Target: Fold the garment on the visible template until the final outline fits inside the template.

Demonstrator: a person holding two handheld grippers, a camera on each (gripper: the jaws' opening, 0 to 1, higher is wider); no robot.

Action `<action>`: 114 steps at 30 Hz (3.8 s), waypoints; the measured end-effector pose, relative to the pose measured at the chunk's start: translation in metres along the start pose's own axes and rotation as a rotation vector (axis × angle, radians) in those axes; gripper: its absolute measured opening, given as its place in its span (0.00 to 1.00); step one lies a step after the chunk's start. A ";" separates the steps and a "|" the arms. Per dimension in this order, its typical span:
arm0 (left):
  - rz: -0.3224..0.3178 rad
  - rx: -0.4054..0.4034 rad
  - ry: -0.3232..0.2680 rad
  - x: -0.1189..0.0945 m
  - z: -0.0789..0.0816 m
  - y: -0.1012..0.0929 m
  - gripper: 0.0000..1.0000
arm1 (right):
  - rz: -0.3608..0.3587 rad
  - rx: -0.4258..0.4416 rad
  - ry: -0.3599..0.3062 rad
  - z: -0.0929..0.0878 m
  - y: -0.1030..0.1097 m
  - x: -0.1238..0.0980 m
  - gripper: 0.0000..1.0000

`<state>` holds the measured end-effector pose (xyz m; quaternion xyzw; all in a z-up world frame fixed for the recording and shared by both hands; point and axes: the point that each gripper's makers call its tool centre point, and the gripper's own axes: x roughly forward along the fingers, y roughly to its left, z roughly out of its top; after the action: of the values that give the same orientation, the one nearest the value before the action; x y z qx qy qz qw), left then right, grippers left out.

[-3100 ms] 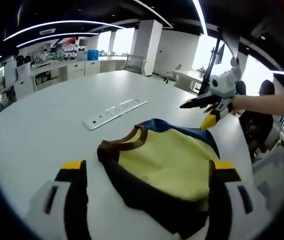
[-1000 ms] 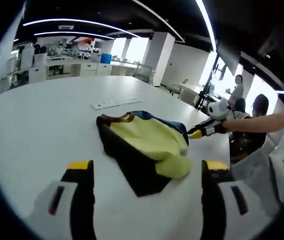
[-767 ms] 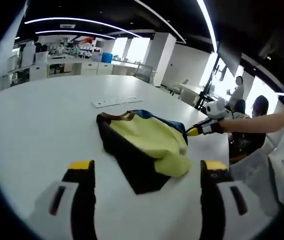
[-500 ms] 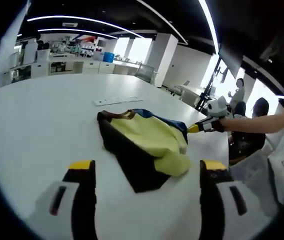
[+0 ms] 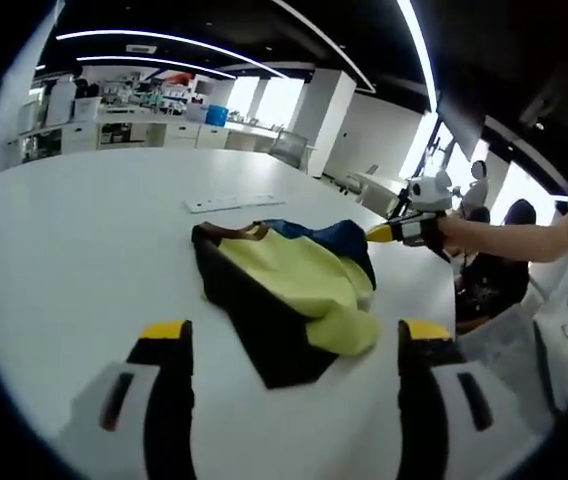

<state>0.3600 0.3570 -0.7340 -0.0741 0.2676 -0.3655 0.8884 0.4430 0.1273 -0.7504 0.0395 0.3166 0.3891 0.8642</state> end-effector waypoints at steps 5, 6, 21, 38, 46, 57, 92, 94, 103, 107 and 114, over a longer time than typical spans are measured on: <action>0.003 -0.006 -0.004 -0.001 0.000 -0.001 0.81 | 0.019 -0.028 0.008 0.012 0.007 0.017 0.00; 0.003 -0.007 -0.005 -0.002 0.000 0.001 0.81 | 0.025 -0.034 0.011 0.013 0.011 0.021 0.00; 0.008 -0.026 -0.014 -0.005 -0.002 0.002 0.81 | 0.053 -0.077 0.089 0.009 0.018 0.069 0.00; -0.008 -0.033 -0.018 -0.003 -0.003 -0.002 0.81 | 0.050 -0.120 0.161 -0.009 0.024 0.085 0.00; -0.011 -0.013 0.007 -0.001 -0.010 -0.004 0.82 | 0.051 -0.147 0.186 -0.016 0.023 0.087 0.00; -0.015 -0.022 -0.007 -0.001 -0.009 -0.007 0.90 | 0.083 -0.180 0.137 -0.010 0.034 0.076 0.21; -0.034 -0.014 -0.008 -0.003 -0.010 -0.022 0.91 | 0.003 -0.351 0.063 -0.041 0.033 0.011 0.96; -0.034 -0.015 -0.011 -0.003 -0.010 -0.022 0.91 | 0.000 -0.356 0.062 -0.045 0.035 0.006 0.95; -0.033 -0.014 -0.006 -0.003 -0.016 -0.021 0.90 | -0.012 -0.313 0.059 -0.058 0.036 -0.005 0.91; -0.018 -0.001 0.006 -0.003 -0.022 -0.018 0.89 | -0.019 -0.315 0.070 -0.070 0.044 -0.010 0.86; -0.010 -0.019 -0.006 -0.005 -0.026 -0.017 0.88 | -0.070 -0.342 0.069 -0.088 0.051 -0.012 0.64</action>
<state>0.3330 0.3495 -0.7480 -0.0847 0.2681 -0.3671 0.8866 0.3529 0.1391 -0.7985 -0.1324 0.2762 0.4080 0.8601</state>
